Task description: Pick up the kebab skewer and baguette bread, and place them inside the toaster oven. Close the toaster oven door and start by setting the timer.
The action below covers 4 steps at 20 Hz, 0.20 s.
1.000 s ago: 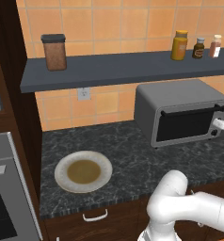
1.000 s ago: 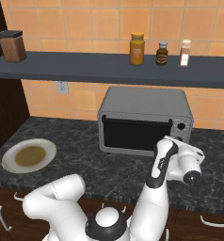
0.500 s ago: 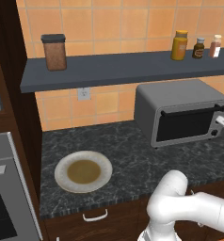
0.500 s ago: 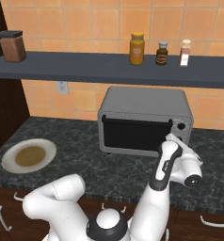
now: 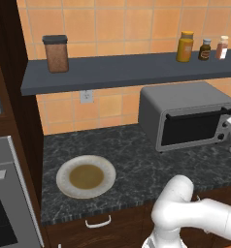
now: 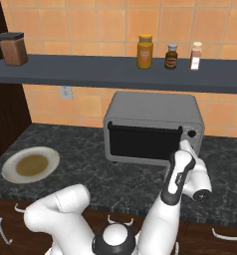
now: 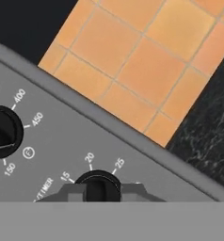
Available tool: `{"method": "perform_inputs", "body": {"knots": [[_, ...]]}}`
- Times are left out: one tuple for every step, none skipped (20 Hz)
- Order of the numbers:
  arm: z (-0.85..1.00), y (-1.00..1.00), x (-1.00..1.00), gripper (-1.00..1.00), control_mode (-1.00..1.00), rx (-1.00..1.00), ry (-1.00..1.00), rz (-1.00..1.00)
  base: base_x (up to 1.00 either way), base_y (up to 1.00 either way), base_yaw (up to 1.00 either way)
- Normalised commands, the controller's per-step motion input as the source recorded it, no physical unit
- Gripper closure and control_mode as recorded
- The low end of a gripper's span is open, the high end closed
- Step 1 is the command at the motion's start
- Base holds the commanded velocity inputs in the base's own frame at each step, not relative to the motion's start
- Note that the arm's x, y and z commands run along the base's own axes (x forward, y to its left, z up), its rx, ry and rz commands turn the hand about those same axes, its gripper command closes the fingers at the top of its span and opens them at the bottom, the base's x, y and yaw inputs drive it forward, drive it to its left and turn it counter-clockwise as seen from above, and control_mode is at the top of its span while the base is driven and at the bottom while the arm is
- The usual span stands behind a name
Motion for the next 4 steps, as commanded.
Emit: {"method": "perform_inputs", "body": {"knots": [[-0.21,0.0,0.0,1.0,-1.0,0.31,-0.04,-0.03,0.0,0.0,0.0],[-0.24,0.0,0.0,1.0,-1.0,0.31,-0.04,-0.03,0.0,0.0,0.0],[-0.23,0.0,0.0,1.0,-1.0,0.31,-0.03,-0.03,0.0,0.0,0.0],[-0.21,0.0,0.0,1.0,-1.0,0.31,-0.03,-0.03,0.0,0.0,0.0]]}}
